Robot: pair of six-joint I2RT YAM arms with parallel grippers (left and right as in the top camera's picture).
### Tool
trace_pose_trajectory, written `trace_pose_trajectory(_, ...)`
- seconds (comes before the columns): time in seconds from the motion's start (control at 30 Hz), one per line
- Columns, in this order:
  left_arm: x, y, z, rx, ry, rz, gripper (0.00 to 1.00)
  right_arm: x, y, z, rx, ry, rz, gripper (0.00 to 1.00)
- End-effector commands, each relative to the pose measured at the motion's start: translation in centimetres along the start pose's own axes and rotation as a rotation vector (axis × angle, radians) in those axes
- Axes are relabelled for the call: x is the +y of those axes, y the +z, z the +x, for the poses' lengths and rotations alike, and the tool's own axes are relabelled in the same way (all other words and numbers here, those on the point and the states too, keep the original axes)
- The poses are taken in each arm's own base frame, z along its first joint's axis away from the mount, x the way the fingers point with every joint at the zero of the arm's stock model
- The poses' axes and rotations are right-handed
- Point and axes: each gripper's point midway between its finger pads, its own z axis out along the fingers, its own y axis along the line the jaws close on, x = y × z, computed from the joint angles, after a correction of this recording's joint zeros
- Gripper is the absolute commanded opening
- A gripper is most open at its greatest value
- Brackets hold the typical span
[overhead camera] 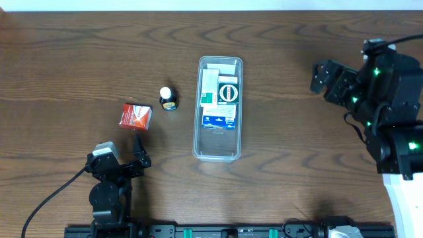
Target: Pack container
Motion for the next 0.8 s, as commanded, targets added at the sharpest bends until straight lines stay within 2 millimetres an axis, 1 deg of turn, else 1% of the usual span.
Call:
trace_pose_trajectory(0.0, 0.6, 0.1, 1.3, 0.039, 0.012, -0.022, 0.98, -0.3, -0.5, 0.2, 0.007, 0.0, 0.005, 0.99)
trace_pose_trajectory(0.13, 0.6, 0.1, 1.4, 0.041, 0.013, -0.022, 0.98, -0.6, -0.3, 0.8, 0.037, 0.001, 0.019, 0.99)
trace_pose_trajectory(0.23, 0.6, 0.2, 1.4, 0.045, 0.013, -0.023, 0.98, -0.6, -0.2, 0.9, 0.04, 0.001, 0.02, 0.99)
trace_pose_trajectory(0.27, 0.5, 0.1, 1.2, 0.043, 0.013, -0.019, 0.98, -0.6, -0.2, 0.9, 0.04, 0.001, 0.02, 0.99)
trace_pose_trajectory(0.4, -0.1, -0.9, -1.4, 0.046, 0.012, -0.016, 0.98, -0.6, -0.2, 0.9, 0.04, 0.001, 0.02, 0.99)
trace_pose_trajectory(0.53, -0.6, -1.3, -4.0, 0.146, 0.021, -0.038, 0.98, -0.6, -0.2, 0.9, 0.04, 0.001, 0.02, 0.99)
trace_pose_trajectory(0.6, -0.9, -0.8, -5.2, 0.216, 0.028, -0.053, 0.98, -0.6, -0.2, 0.9, 0.04, 0.001, 0.02, 0.99)
trace_pose_trajectory(0.67, -1.2, 0.2, -6.2, 0.304, 0.036, -0.072, 0.98, -0.6, -0.2, 0.9, 0.04, 0.001, 0.02, 0.99)
trace_pose_trajectory(0.77, -1.4, 2.3, -6.6, 0.464, 0.057, -0.107, 0.98, -0.6, -0.2, 0.9, 0.04, 0.001, 0.02, 0.99)
